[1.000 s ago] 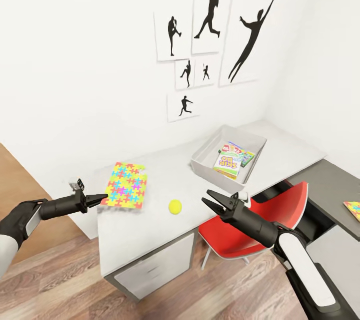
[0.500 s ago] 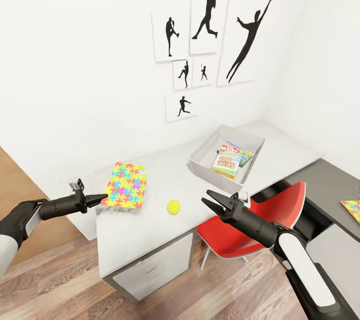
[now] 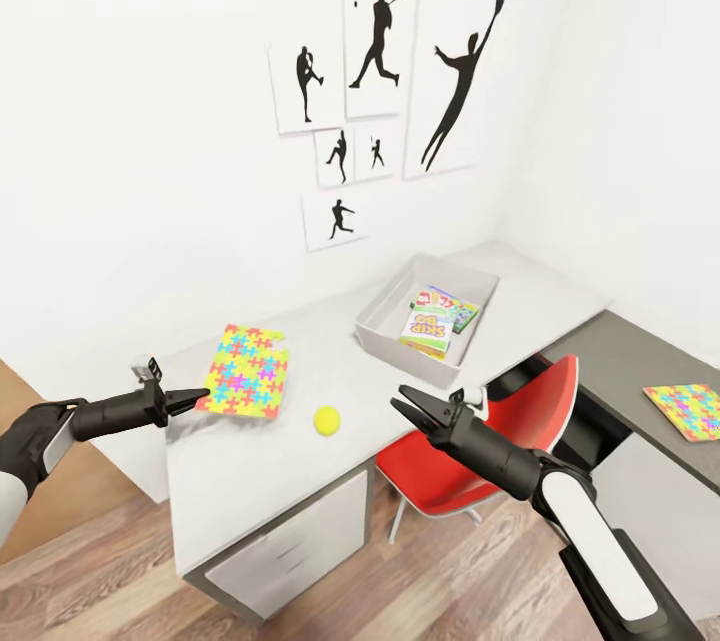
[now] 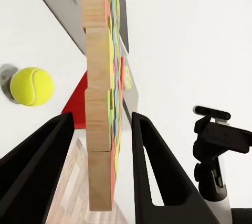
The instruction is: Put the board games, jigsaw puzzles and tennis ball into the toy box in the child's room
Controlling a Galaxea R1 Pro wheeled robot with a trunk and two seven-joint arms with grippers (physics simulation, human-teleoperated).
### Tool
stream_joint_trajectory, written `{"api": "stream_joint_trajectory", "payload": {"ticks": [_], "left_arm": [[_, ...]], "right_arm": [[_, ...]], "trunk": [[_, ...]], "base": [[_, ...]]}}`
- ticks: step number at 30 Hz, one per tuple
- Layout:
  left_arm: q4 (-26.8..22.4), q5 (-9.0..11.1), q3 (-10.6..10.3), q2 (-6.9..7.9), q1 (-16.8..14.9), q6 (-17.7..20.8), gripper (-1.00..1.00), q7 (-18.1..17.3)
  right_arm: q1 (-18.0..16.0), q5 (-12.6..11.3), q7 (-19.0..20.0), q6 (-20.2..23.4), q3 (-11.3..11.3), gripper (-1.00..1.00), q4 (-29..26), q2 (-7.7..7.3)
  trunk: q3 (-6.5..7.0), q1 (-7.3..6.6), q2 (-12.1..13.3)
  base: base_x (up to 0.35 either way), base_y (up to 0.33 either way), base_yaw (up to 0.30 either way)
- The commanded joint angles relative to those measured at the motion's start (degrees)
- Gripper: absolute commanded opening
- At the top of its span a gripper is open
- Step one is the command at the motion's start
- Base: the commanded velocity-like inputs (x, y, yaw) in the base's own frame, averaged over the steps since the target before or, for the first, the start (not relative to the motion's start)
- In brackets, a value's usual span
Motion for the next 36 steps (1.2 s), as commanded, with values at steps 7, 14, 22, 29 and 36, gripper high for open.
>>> {"api": "stream_joint_trajectory", "payload": {"ticks": [7, 14, 22, 29, 36], "left_arm": [[-0.01, -0.02, 0.03, 0.02, -0.02, 0.61, -1.0, -0.24], [-0.01, -0.02, 0.0, 0.02, -0.07, 0.61, -1.0, -0.24], [-0.01, -0.02, 0.01, 0.02, -0.02, 0.61, -1.0, -0.24], [0.01, -0.03, 0.01, 0.02, -0.04, 0.61, -1.0, -0.24], [0.0, -0.03, 0.03, 0.02, -0.02, 0.61, -1.0, -0.24]], "right_arm": [[-0.06, -0.27, -0.01, 0.14, 0.13, 1.0, 0.01, -0.03], [-0.06, -0.27, -0.01, 0.13, 0.19, 1.0, 0.01, -0.03], [-0.06, -0.27, -0.05, 0.13, 0.2, 1.0, 0.01, -0.03], [-0.06, -0.21, -0.08, 0.07, 0.2, 1.0, 0.01, -0.03], [-0.06, -0.18, -0.09, 0.06, 0.2, 1.0, 0.01, -0.03]], "trunk": [[0.47, 0.03, -0.11], [1.08, 0.03, -0.11], [1.82, 0.03, -0.11], [2.48, 0.03, -0.11], [3.12, 0.03, -0.11]], "base": [[0.0, 0.0, -0.133], [0.0, 0.0, -0.087], [0.0, 0.0, -0.022], [0.0, 0.0, 0.0], [0.0, 0.0, 0.0]]}}
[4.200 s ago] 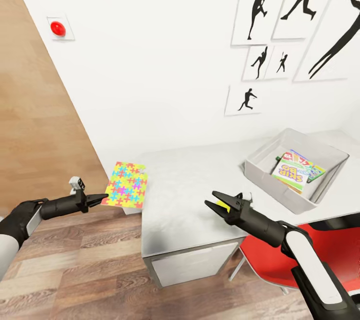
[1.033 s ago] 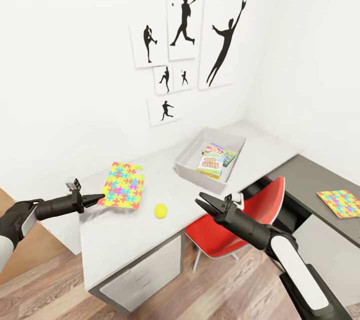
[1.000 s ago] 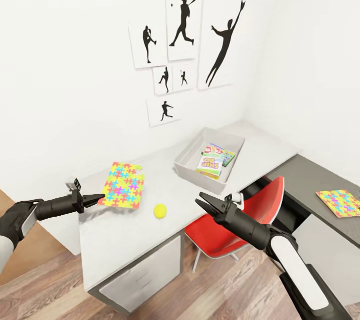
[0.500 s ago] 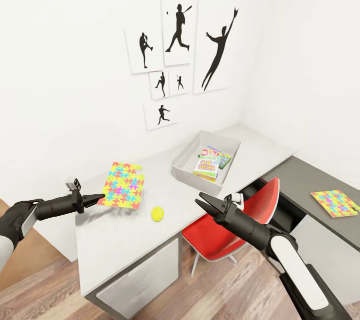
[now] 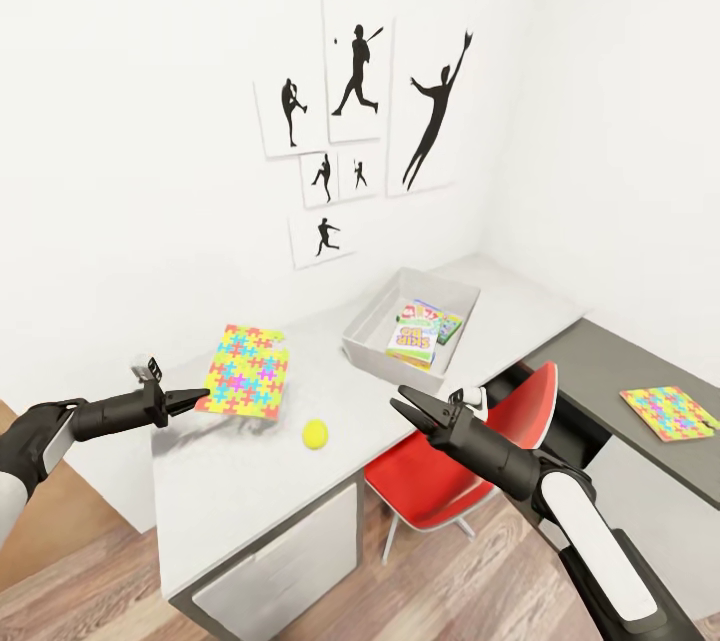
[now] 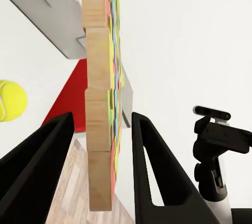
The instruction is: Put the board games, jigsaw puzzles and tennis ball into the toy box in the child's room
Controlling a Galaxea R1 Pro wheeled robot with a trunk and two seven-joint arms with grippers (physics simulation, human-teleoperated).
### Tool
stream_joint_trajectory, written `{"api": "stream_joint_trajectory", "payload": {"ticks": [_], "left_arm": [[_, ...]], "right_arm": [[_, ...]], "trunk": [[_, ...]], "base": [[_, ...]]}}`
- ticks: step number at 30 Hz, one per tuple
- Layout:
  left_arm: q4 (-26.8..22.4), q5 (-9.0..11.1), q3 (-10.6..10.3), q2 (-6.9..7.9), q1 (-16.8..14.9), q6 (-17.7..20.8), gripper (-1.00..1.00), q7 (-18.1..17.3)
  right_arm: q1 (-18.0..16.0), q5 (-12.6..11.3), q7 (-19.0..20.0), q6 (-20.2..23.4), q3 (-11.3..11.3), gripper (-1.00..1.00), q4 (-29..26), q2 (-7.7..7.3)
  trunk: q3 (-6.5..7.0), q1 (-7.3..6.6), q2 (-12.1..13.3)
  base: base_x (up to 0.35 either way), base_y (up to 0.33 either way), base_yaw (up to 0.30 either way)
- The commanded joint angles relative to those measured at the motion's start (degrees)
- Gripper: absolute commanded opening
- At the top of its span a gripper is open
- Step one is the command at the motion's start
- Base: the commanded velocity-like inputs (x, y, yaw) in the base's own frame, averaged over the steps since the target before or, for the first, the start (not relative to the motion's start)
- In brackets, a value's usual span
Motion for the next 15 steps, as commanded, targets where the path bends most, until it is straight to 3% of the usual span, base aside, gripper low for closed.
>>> {"api": "stream_joint_trajectory", "payload": {"ticks": [1, 9, 15], "left_arm": [[0.0, -0.04, -0.01, 0.01, -0.04, 0.61, -1.0, -0.23], [0.02, -0.03, 0.0, 0.01, -0.03, 0.61, -1.0, -0.23], [0.0, -0.06, -0.02, 0.01, -0.04, 0.61, -1.0, -0.23]], "right_arm": [[-0.06, -0.27, -0.03, 0.2, 0.04, 1.0, 0.0, -0.04], [-0.06, -0.27, -0.27, 0.2, 0.04, 1.0, 0.0, -0.03], [-0.06, -0.27, -0.21, 0.2, -0.04, 1.0, 0.07, -0.03]], "trunk": [[-0.06, 0.04, -0.11], [0.04, 0.04, -0.11], [0.04, 0.04, -0.11]], "base": [[0.0, 0.0, 0.0], [0.0, 0.0, -0.017], [0.0, 0.0, -0.215]]}}
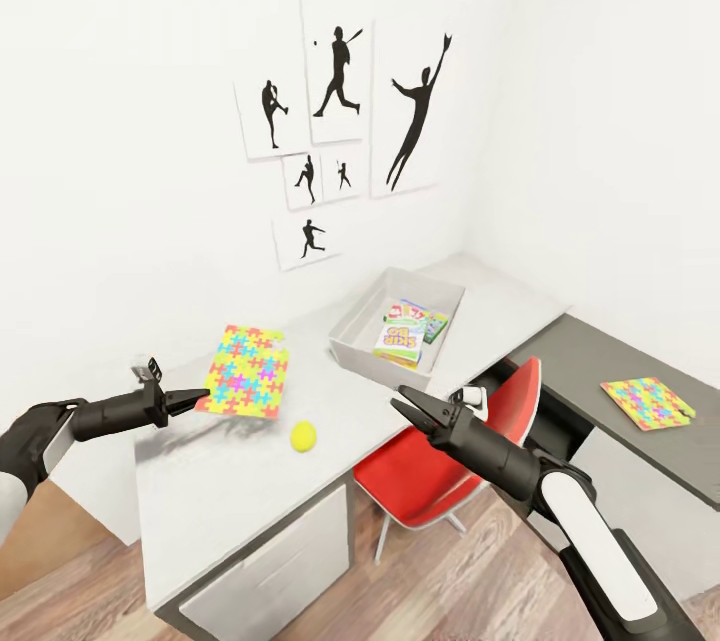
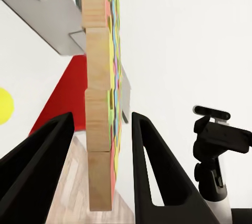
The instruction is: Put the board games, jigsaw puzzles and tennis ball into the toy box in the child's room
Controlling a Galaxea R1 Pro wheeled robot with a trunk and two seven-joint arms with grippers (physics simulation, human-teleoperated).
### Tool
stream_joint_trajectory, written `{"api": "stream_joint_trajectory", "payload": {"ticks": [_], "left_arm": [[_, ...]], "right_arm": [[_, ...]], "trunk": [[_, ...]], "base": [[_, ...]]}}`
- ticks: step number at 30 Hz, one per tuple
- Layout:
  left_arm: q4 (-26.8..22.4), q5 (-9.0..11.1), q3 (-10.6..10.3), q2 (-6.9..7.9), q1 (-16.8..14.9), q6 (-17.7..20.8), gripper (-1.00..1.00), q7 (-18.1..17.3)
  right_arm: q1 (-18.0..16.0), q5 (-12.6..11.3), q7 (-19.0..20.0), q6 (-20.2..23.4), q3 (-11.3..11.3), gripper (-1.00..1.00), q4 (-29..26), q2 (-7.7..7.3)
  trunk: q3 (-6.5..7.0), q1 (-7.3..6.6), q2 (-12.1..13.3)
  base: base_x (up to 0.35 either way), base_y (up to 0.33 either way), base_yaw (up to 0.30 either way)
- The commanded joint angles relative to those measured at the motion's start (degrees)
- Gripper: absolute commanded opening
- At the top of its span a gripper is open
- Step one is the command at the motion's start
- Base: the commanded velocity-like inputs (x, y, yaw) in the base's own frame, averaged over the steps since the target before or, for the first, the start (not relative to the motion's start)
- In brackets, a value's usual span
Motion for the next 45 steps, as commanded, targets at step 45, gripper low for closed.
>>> {"api": "stream_joint_trajectory", "payload": {"ticks": [45], "left_arm": [[0.03, 0.02, 0.02, 0.76, -0.02, 0.6, -1.0, -0.24]], "right_arm": [[-0.07, 0.95, -0.17, 0.12, -0.09, 1.0, 0.13, -0.03]], "trunk": [[0.55, 0.03, -0.12]], "base": [[0.0, 0.0, -0.157]]}}
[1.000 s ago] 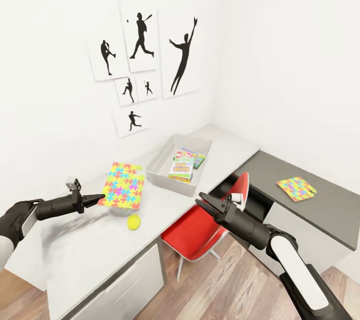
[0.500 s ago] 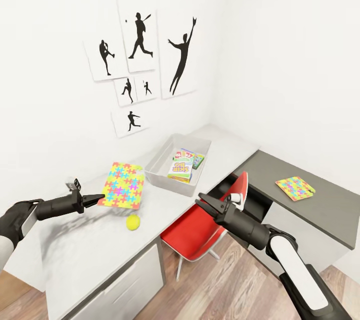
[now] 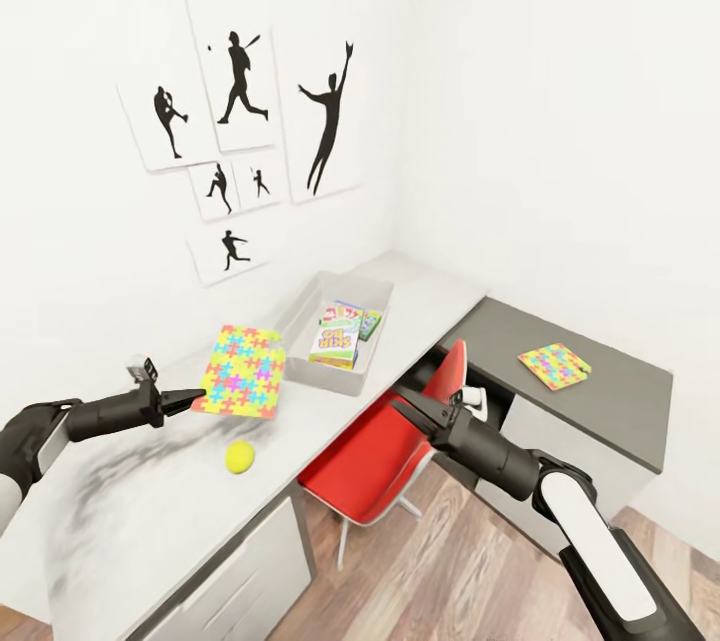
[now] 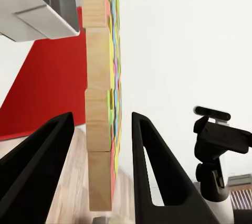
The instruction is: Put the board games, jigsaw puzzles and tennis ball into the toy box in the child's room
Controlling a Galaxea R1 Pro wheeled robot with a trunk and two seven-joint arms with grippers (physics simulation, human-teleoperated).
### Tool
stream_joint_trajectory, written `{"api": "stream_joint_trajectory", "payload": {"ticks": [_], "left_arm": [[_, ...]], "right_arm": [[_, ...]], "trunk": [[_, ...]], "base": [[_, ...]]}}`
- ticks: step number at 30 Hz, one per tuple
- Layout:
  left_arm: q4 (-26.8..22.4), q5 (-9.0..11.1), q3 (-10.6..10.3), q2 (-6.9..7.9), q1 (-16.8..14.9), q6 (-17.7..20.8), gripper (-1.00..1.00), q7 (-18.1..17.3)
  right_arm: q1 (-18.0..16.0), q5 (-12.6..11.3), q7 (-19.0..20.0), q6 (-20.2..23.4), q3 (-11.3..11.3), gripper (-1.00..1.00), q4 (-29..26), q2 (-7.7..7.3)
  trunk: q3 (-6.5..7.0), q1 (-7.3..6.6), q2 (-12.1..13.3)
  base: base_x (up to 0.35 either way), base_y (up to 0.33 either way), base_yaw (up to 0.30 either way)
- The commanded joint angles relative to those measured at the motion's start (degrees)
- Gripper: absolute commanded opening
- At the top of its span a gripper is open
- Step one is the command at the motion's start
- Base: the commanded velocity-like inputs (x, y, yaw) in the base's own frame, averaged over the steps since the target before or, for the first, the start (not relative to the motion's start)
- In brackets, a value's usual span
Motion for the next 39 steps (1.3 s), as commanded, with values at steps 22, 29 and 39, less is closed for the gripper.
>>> {"api": "stream_joint_trajectory", "payload": {"ticks": [22, 29, 39], "left_arm": [[0.02, 0.0, -0.01, 0.25, -0.03, 0.6, -1.0, -0.24], [0.02, 0.0, -0.01, 0.32, -0.03, 0.6, -1.0, -0.24], [0.23, 0.35, 0.56, 0.45, 0.0, 0.66, -1.0, -0.24]], "right_arm": [[-0.07, 4.91, -0.55, -2.26, -0.01, 1.0, 0.22, 0.06], [-0.07, 4.84, -9.28, -1.91, -2.24, 1.0, 0.12, 0.0], [-0.07, 4.25, -7.2, -1.46, -3.01, 1.0, 0.11, -0.49]], "trunk": [[0.08, 0.04, -0.11], [0.08, 0.04, -0.11], [0.08, 0.04, -0.11]], "base": [[0.0, 0.0, -0.036], [0.0, 0.0, 0.0], [0.005, 0.0, 0.0]]}}
